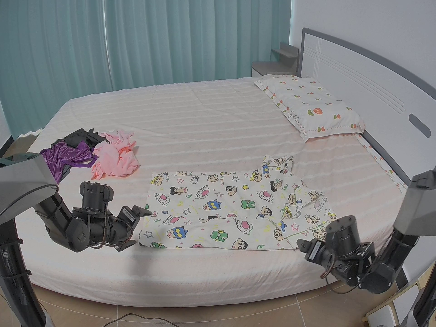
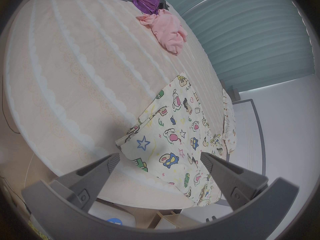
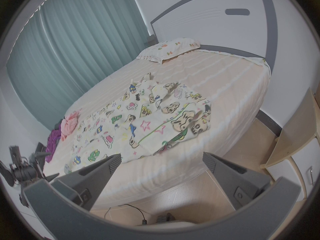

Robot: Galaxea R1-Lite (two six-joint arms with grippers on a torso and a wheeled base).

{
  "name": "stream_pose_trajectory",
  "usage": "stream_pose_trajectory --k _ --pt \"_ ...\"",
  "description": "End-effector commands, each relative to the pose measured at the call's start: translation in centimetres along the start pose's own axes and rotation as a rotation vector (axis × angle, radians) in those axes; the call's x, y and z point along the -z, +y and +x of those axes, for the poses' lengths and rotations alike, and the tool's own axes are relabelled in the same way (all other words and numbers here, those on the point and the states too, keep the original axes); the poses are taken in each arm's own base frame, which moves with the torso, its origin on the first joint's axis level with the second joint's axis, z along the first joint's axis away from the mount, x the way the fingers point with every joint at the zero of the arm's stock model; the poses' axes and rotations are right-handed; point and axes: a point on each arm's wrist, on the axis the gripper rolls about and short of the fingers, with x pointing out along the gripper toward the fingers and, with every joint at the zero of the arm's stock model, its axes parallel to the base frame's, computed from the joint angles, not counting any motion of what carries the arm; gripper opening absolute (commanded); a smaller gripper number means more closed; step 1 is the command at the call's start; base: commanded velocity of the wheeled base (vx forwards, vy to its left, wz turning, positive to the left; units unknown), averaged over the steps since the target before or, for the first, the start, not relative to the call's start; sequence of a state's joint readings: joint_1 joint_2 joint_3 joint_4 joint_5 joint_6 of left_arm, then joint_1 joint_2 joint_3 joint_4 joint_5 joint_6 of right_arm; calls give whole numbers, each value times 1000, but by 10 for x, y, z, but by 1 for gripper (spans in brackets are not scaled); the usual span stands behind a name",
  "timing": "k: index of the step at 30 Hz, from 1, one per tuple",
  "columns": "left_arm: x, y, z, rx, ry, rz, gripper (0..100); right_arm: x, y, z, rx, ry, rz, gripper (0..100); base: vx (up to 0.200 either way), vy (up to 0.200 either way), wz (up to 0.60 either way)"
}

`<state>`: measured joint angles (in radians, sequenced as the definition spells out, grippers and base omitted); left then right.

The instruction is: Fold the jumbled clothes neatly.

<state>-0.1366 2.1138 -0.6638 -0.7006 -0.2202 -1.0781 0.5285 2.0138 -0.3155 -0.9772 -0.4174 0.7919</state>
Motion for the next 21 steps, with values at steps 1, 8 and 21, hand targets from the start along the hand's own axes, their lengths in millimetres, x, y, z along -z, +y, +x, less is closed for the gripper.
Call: stream_pose_trajectory --k 1,8,21 --pt "1 0 0 -1 4 2 100 -33 -23 -12 -19 -43 86 100 0 0 0" --pt "1 0 0 12 -1 5 100 -58 -51 10 -78 37 180 100 0 0 0" --pt "2 1 -1 9 3 5 100 -57 -72 87 -32 78 215 100 0 0 0"
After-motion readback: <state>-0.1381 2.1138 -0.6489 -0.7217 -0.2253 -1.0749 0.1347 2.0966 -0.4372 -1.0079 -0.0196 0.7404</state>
